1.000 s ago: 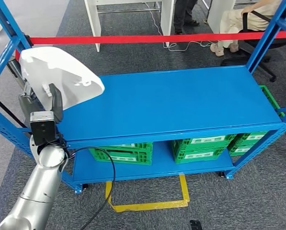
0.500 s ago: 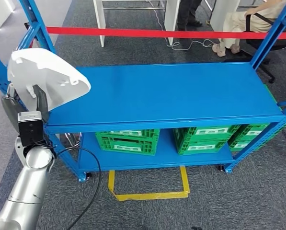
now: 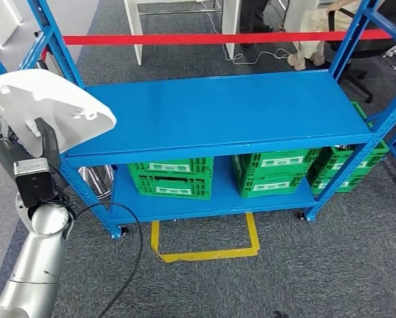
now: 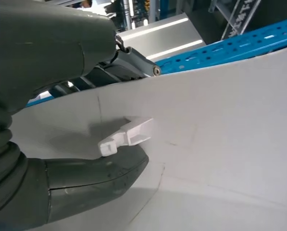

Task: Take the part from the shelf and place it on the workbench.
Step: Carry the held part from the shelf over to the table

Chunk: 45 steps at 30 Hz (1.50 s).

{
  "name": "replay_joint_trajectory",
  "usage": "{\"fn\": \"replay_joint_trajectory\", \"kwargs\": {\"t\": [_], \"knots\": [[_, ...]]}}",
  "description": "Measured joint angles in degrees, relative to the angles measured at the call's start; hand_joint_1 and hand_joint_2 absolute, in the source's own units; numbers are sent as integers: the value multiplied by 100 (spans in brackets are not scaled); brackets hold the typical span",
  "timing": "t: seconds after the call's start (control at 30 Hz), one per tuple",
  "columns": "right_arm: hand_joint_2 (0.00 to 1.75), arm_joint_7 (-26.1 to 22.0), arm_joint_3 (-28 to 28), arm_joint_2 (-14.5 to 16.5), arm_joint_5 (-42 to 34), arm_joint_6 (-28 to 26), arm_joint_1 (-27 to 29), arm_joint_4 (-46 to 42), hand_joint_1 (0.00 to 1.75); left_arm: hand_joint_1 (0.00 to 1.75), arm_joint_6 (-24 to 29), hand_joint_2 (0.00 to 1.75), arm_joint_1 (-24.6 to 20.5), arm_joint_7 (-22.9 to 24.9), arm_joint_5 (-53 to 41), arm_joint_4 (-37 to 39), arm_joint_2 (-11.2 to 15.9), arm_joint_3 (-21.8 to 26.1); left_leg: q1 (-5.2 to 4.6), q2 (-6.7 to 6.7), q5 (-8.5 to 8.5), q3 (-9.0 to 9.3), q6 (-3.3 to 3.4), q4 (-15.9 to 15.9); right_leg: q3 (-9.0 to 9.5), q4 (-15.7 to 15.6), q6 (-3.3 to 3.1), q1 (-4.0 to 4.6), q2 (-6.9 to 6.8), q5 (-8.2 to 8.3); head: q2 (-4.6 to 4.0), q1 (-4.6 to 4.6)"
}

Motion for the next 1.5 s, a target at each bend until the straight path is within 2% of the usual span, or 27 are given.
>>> {"fn": "replay_joint_trajectory", "kwargs": {"t": [0.03,0.07,0.1,0.13,0.2,0.27,0.33,0.4,0.43,0.47,0.53,0.57,0.6,0.67,0.73,0.77,0.83,0.9,0.93,1.0,1.07,1.13,1.17,1.23,1.3,1.43,1.5], "knots": [[175,9,1,-1,45,-27,1,0,0,175,0,175,6,0,-5,-4,-2,11,10,1,-294,-57,-25,379,-73,7,-12,1,-1,73,0,-11],[175,16,7,-1,109,-74,1,0,0,175,0,175,22,0,-9,-7,-2,26,18,1,-465,-79,-47,727,-164,20,-8,1,-1,147,0,-14],[175,24,19,-1,180,-131,1,0,0,175,0,175,45,0,-8,-11,-2,43,23,1,-494,-46,-62,947,-268,39,1,0,-1,216,0,-14],[175,33,35,-1,244,-185,1,0,0,175,0,175,70,1,-7,-24,-2,60,26,1,-409,63,-69,988,-375,66,15,-1,-1,275,0,-16],[175,52,75,0,321,-251,-3,0,0,175,0,175,113,1,-10,-76,-2,82,32,1,-178,547,-57,474,-575,147,56,-2,-1,372,0,-16],[175,64,109,1,354,-273,-14,0,0,175,-1,175,136,1,-17,-145,-4,94,14,-6,-217,1067,-4,-289,-718,230,113,10,-1,451,0,-11],[175,68,131,1,361,-280,-21,0,0,175,-1,175,155,1,-38,-190,-7,113,-19,-15,-308,1223,71,-607,-777,252,174,13,0,541,0,-15],[175,61,139,1,353,-284,-13,0,0,175,-2,175,170,6,-77,-203,-15,127,-21,0,-210,1137,162,-628,-818,253,234,0,11,584,0,-28],[175,58,140,0,345,-282,-9,0,0,175,-3,175,173,17,-96,-208,-23,129,-14,12,-141,1074,214,-641,-880,329,264,-6,20,469,0,-19],[175,57,142,-1,337,-280,-4,0,0,175,-3,175,176,37,-113,-215,-34,130,-2,23,-60,995,258,-656,-968,515,292,-10,30,244,0,-12],[175,58,144,-1,326,-269,-5,0,0,175,-4,175,181,91,-127,-235,-48,129,2,29,87,810,306,-656,-1178,1192,337,-19,38,-362,0,5],[175,62,145,-1,325,-262,-6,0,0,175,-4,175,185,110,-128,-241,-51,128,-2,29,158,717,309,-654,-1245,1562,352,-21,38,-561,0,6],[175,69,146,-1,326,-250,-7,0,0,175,-5,175,187,122,-128,-243,-50,126,-5,30,227,623,304,-652,-1250,1824,360,-21,39,-620,0,4],[175,86,150,-1,329,-224,-10,0,0,175,-6,175,190,129,-128,-243,-48,120,-9,32,366,456,283,-644,-993,1807,350,-19,39,-405,0,6],[175,94,152,-1,332,-209,-18,-1,0,175,-7,175,188,130,-129,-246,-44,116,-12,33,491,332,248,-637,-386,1097,303,-12,42,-176,0,6],[175,95,155,-1,332,-206,-26,-3,0,175,-6,175,185,130,-129,-251,-42,115,-18,33,542,288,223,-633,-53,651,276,-2,44,-186,0,4],[175,97,160,-1,332,-204,-41,-6,0,175,-5,175,178,139,-124,-260,-39,113,-25,36,641,237,155,-633,293,80,222,23,47,-325,0,2],[175,109,162,-1,303,-186,-34,-6,0,175,-4,175,176,181,-107,-263,-30,103,-15,37,729,211,71,-656,270,-38,150,26,38,-316,0,4],[175,122,160,-1,258,-155,-25,-5,0,175,-4,175,178,204,-93,-263,-19,94,-6,32,687,188,33,-629,243,-46,103,19,29,-263,0,-1],[175,102,150,-13,182,-60,-4,-5,0,175,-4,175,210,209,-83,-285,23,90,10,21,323,69,-30,-271,199,-65,26,-2,10,-145,0,-17],[175,-27,146,-97,228,95,69,-7,0,175,-2,175,359,147,-45,-379,98,146,20,19,-193,-119,-83,488,128,-55,-2,0,12,-57,0,-31],[175,-159,151,-233,307,260,196,-8,0,175,0,175,583,69,57,-512,203,243,22,19,-372,-152,-105,963,39,-30,4,1,23,2,0,-33],[175,-195,151,-299,327,314,261,-11,0,175,0,175,674,41,105,-572,255,285,22,19,-292,-22,-100,858,2,-10,10,2,22,16,0,-33],[175,-232,151,-392,342,357,346,-23,0,175,0,175,776,14,154,-681,335,342,17,19,-32,450,-57,127,-57,41,26,8,8,23,0,-29],[175,-249,152,-443,346,363,358,-33,0,175,-1,175,825,3,168,-768,387,371,-1,18,88,809,5,-490,-114,88,58,25,-2,27,0,-26],[175,-286,151,-485,321,387,353,-37,0,175,-2,175,881,6,158,-873,433,398,-5,23,107,838,140,-664,-195,146,181,38,7,8,0,-24],[175,-323,151,-509,323,351,354,-40,0,175,-2,175,899,22,139,-934,445,408,24,31,153,821,207,-708,-379,492,243,27,26,-231,0,-1]]}}
